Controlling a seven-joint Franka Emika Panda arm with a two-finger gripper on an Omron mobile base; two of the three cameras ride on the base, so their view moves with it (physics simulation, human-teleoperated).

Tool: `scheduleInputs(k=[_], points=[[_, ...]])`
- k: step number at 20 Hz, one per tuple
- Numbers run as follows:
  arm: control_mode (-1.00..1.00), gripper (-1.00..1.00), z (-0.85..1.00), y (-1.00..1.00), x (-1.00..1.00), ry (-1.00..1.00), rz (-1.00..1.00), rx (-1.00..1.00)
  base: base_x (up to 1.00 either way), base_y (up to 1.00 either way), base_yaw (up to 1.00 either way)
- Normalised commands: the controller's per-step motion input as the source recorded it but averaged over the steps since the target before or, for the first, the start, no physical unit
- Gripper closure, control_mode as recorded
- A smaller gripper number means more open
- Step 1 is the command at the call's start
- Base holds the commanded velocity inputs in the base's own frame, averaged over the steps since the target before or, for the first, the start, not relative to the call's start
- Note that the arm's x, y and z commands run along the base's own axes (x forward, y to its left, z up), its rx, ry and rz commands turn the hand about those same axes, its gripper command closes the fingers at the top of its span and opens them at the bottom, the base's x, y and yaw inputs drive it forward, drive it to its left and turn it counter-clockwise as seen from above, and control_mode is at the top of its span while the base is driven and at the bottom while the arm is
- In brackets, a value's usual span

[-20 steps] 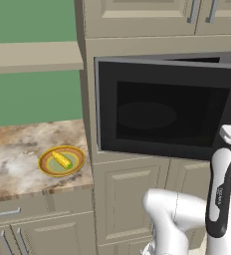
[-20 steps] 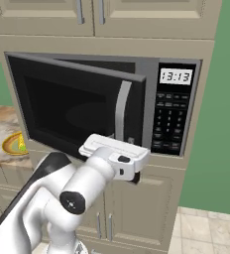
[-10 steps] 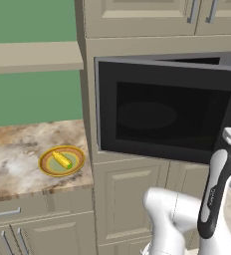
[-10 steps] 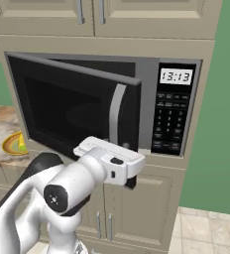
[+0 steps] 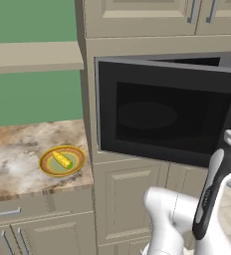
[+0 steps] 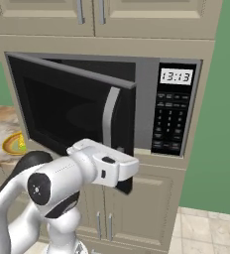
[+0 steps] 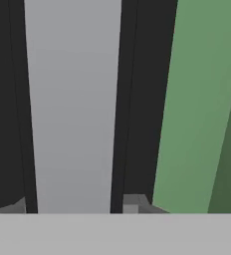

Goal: Pick the corn from the counter and place it in the microwave. Then turn on the microwave.

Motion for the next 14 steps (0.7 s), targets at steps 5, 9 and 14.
scheduleInputs(k=[5, 9, 14], points=[[-1.0, 1.0, -0.14, 0.44, -0.32, -0.09, -0.09, -0.09, 0.0, 0.0, 0.0], [-1.0, 1.0, -0.11, 0.42, -0.29, -0.12, -0.1, -0.08, 0.0, 0.0, 0.0], [-1.0, 1.0, -0.19, 0.46, -0.25, -0.12, -0.1, -0.1, 0.0, 0.0, 0.0]])
